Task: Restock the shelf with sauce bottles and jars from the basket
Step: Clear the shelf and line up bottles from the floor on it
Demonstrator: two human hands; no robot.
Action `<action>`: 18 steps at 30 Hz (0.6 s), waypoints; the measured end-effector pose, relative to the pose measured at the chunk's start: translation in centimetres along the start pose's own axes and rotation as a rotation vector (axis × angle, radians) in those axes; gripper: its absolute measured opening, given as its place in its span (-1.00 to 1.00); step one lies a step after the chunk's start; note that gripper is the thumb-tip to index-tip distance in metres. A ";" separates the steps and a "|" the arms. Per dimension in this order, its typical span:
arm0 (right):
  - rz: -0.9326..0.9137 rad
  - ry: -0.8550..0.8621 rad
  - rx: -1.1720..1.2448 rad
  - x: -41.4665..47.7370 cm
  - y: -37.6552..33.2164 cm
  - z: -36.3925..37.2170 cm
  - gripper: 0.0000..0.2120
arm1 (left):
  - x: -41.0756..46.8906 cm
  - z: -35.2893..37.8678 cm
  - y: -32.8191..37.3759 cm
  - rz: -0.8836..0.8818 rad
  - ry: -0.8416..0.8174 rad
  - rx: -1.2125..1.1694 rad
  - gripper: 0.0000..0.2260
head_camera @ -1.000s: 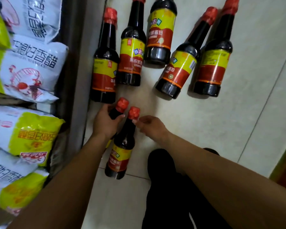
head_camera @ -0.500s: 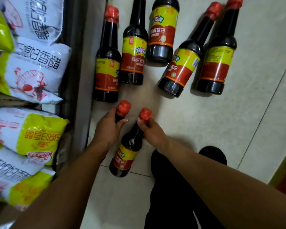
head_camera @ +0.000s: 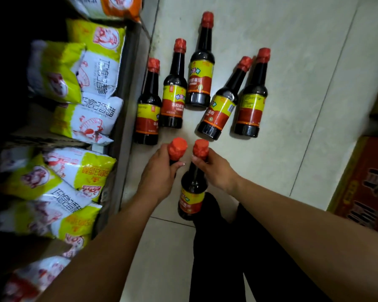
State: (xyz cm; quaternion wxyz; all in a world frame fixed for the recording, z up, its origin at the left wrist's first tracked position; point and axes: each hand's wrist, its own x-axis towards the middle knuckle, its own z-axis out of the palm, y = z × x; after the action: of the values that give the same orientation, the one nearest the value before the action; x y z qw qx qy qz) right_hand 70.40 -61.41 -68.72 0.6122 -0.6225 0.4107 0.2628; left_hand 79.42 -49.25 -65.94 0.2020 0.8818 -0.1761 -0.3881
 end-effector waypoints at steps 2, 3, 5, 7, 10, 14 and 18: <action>-0.029 0.012 0.051 -2.0 -1.1 -1.4 -0.75 | -1.0 -1.0 2.2 0.023 0.022 -0.016 -0.67; -0.041 0.028 0.083 -2.9 -1.6 -2.1 -0.80 | -1.5 -1.5 3.3 0.044 0.032 -0.027 -0.67; -0.066 0.070 0.132 -4.8 -2.8 -3.6 -0.87 | -2.8 -2.7 5.5 0.072 0.049 -0.053 -0.66; -0.096 0.101 0.147 -6.8 -4.3 -5.1 -0.89 | -4.2 -4.1 7.5 0.086 0.075 -0.080 -0.64; -0.130 0.134 0.164 -9.8 -6.3 -7.0 -0.79 | -6.2 -5.9 10.0 0.073 0.100 -0.112 -0.67; -0.194 0.130 0.182 -15.0 -9.8 -9.7 -0.74 | -9.6 -8.9 13.7 0.085 0.130 -0.105 -0.66; -0.232 0.121 0.176 -21.8 -13.9 -12.3 -0.71 | -14.0 -13.4 18.3 0.100 0.181 -0.170 -0.64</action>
State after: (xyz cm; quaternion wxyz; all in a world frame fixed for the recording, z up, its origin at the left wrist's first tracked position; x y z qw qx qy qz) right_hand 68.41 -70.50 -41.65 0.6650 -0.6243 0.3934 0.1152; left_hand 77.82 -55.40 -40.05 0.3101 0.8829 -0.1675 -0.3101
